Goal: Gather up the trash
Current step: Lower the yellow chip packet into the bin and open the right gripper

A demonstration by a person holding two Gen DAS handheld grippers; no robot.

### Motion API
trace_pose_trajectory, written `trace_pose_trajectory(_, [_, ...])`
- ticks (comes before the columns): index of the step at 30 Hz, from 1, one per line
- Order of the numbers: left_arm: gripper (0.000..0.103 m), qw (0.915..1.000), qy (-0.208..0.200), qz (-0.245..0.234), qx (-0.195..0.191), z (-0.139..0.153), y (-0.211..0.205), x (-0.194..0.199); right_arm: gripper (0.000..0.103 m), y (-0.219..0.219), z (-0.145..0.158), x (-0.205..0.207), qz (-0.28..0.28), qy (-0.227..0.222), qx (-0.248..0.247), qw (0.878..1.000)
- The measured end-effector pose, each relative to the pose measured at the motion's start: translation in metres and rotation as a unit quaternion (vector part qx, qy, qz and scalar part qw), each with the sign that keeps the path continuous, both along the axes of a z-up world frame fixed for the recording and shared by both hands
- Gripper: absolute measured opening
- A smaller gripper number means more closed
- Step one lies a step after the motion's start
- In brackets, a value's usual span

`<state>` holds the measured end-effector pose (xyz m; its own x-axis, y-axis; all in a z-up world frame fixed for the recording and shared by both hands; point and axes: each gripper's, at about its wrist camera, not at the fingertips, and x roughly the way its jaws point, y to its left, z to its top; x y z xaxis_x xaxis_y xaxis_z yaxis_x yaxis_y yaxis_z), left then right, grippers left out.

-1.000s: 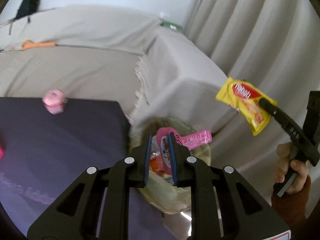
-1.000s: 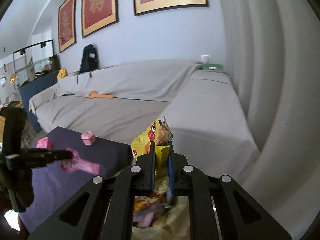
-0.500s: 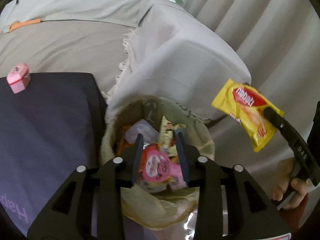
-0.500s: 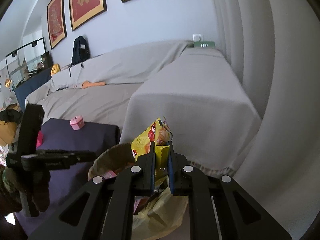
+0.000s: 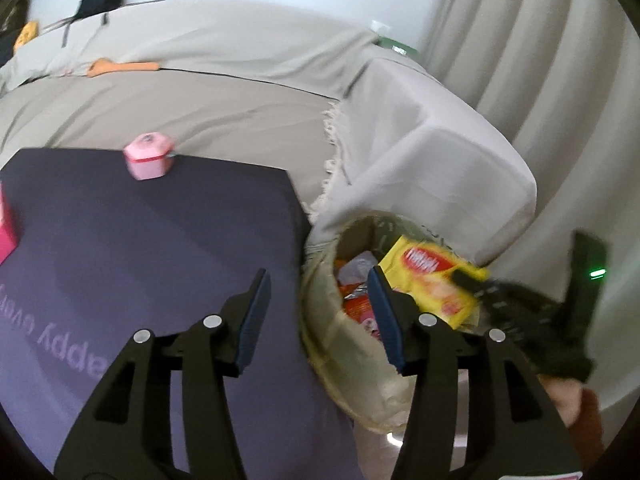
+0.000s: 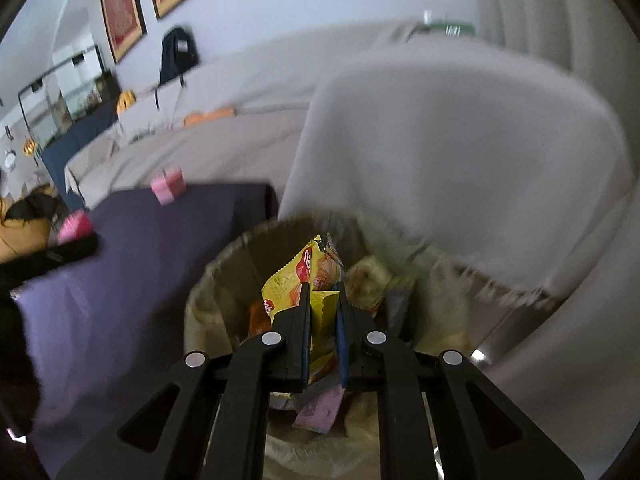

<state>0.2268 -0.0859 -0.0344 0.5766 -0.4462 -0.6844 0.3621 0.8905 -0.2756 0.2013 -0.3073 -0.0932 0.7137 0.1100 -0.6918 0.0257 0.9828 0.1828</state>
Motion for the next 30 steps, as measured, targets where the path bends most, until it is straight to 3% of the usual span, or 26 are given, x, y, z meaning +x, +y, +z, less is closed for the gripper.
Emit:
trace_pose_trajectory(6, [0.054, 0.9995, -0.018, 0.024, 0.007, 0.002, 0.024, -0.018, 0.012, 0.019, -0.041, 0.014, 0.012, 0.059, -0.013, 0.998])
trace_pose_trajectory(10, [0.062, 0.9991, -0.017, 0.038, 0.01, -0.001, 0.033, -0.029, 0.013, 0.028, -0.043, 0.011, 0.017, 0.06, -0.016, 0.998])
trace_pose_trajectory(12, [0.062, 0.9988, -0.014, 0.046, 0.008, -0.003, 0.037, -0.034, 0.016, 0.03, -0.039, 0.008, 0.015, 0.053, -0.012, 0.998])
trace_pose_trajectory(15, [0.064, 0.9979, -0.025, 0.058, 0.012, -0.001, 0.042, -0.044, 0.041, 0.03, -0.032, 0.0, 0.009, 0.04, -0.012, 0.999])
trace_pose_trajectory(16, [0.067, 0.9976, -0.031, 0.06, 0.014, 0.0, 0.044, -0.048, 0.044, 0.029, -0.029, -0.004, 0.007, 0.034, -0.01, 0.999])
trace_pose_trajectory(18, [0.07, 0.9969, -0.044, 0.062, 0.021, 0.004, 0.045, -0.059, 0.044, 0.027, -0.023, -0.014, 0.001, 0.023, -0.002, 1.0])
trace_pose_trajectory(20, [0.082, 0.996, -0.054, 0.064, 0.029, 0.007, 0.047, -0.069, 0.044, 0.026, -0.014, -0.024, -0.007, 0.011, -0.002, 1.0])
trace_pose_trajectory(22, [0.085, 0.9951, -0.066, 0.064, 0.036, 0.012, 0.049, -0.083, 0.044, 0.028, -0.002, -0.039, -0.012, -0.006, -0.009, 1.0])
trace_pose_trajectory(26, [0.087, 0.9913, -0.098, 0.066, 0.059, 0.024, 0.049, -0.118, 0.045, 0.039, 0.024, -0.078, -0.023, -0.035, -0.018, 0.999])
trace_pose_trajectory(30, [0.087, 0.9888, -0.105, 0.074, 0.076, 0.029, 0.049, -0.146, 0.055, 0.054, 0.041, -0.116, -0.033, -0.054, -0.018, 0.998])
